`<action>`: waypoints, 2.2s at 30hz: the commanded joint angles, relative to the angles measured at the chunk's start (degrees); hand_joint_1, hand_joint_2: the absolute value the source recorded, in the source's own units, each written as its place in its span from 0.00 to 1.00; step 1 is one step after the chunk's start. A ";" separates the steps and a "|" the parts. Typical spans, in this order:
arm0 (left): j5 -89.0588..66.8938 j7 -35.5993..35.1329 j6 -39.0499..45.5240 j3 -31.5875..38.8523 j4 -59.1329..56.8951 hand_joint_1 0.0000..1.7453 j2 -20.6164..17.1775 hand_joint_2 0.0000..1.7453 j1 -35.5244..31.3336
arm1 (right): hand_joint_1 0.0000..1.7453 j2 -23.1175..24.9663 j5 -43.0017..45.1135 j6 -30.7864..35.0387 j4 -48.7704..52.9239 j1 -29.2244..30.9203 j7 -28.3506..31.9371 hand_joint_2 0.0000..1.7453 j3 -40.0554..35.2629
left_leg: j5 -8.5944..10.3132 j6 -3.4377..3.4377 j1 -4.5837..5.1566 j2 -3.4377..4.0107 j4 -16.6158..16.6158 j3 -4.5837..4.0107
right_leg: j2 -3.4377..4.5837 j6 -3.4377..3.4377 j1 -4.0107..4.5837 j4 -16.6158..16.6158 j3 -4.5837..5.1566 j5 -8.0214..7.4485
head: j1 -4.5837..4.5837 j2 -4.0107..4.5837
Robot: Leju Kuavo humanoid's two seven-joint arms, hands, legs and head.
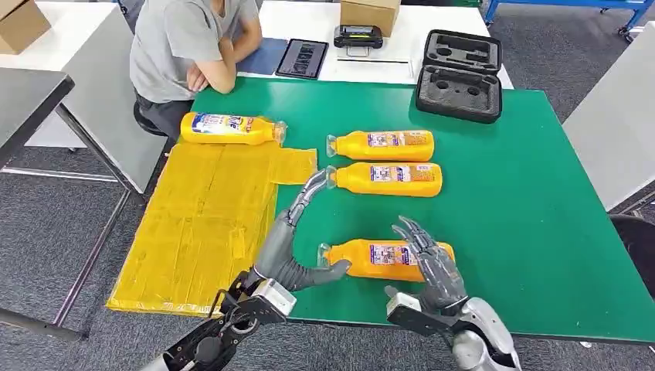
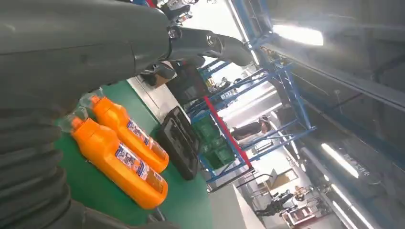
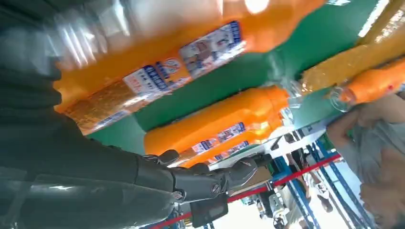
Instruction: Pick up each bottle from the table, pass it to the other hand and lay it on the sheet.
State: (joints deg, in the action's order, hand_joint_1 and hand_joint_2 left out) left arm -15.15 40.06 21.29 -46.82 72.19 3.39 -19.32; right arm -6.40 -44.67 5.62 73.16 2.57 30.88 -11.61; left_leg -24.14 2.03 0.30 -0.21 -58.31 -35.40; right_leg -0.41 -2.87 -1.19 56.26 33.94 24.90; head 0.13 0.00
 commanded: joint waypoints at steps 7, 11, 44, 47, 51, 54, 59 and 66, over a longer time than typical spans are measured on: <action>0.03 -0.06 -0.77 -1.99 -2.76 0.00 -1.38 1.00 -1.80 | 0.00 -5.51 0.11 -0.57 -0.41 0.15 -2.59 1.00 -1.24 | -0.12 -0.11 -0.07 -0.03 0.01 0.28 | -0.02 0.14 0.08 -0.07 -0.32 0.10 | 0.00 0.00; 0.10 -0.06 -1.43 -2.21 -2.86 0.00 -1.05 1.00 -2.25 | 0.00 -5.58 0.03 -0.88 -0.72 1.14 -2.79 1.00 -1.69 | -0.06 -0.10 -0.04 0.06 0.03 0.18 | 0.06 0.12 0.05 -0.06 -0.18 0.03 | -0.02 0.00; -1.17 -0.06 -2.44 -1.49 -2.84 0.00 -0.84 1.00 -1.71 | 0.00 -9.37 0.35 -8.21 -9.13 9.97 -4.31 1.00 -5.64 | -0.05 -0.07 -0.03 0.16 0.02 0.15 | 0.16 0.08 0.04 -0.05 -0.13 -0.02 | 0.00 0.00; -1.35 -0.06 -2.46 -1.21 -2.61 0.00 -0.90 1.00 -1.44 | 0.00 -9.28 0.81 -9.17 -10.34 11.21 -4.82 1.00 -5.74 | -0.04 -0.07 -0.03 0.13 0.03 0.16 | 0.12 0.07 0.04 -0.06 -0.15 -0.02 | 0.00 0.00; -1.75 -0.06 -2.88 -0.90 -2.43 0.00 -0.76 1.00 -1.19 | 0.00 -9.23 0.76 -9.65 -10.87 11.59 -5.36 1.00 -6.22 | -0.11 -0.11 -0.06 0.18 0.04 0.32 | 0.18 0.12 0.07 -0.09 -0.30 0.03 | 0.00 0.00; -2.11 -0.06 -3.44 -0.45 -2.58 0.00 -0.31 1.00 -1.26 | 0.00 -9.38 0.81 -10.08 -11.29 11.81 -5.92 1.00 -6.53 | -0.11 -0.11 -0.07 0.15 0.03 0.32 | 0.16 0.13 0.08 -0.09 -0.32 0.04 | 0.00 0.00; -2.63 -0.06 -3.81 0.09 -2.68 0.00 0.06 1.00 -1.16 | 0.00 -9.61 0.77 -10.46 -11.91 12.15 -6.11 1.00 -7.02 | -0.11 -0.10 -0.07 0.15 0.01 0.32 | 0.15 0.13 0.08 -0.08 -0.32 0.03 | -0.02 0.00; -2.63 -0.06 -3.81 0.09 -2.68 0.00 0.06 1.00 -1.16 | 0.00 -9.61 0.77 -10.46 -11.91 12.15 -6.11 1.00 -7.02 | -0.11 -0.12 -0.08 0.12 0.00 0.30 | 0.12 0.14 0.09 -0.06 -0.31 0.04 | -0.02 0.00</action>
State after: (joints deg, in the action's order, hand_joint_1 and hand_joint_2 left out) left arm -17.57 40.06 17.90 -47.17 72.08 3.54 -19.28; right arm -16.13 -44.00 -4.48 65.48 12.03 25.05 -16.70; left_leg -24.12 2.05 0.31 -0.22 -58.32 -35.41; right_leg -0.42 -2.89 -1.19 56.26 33.92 24.88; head 0.11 0.00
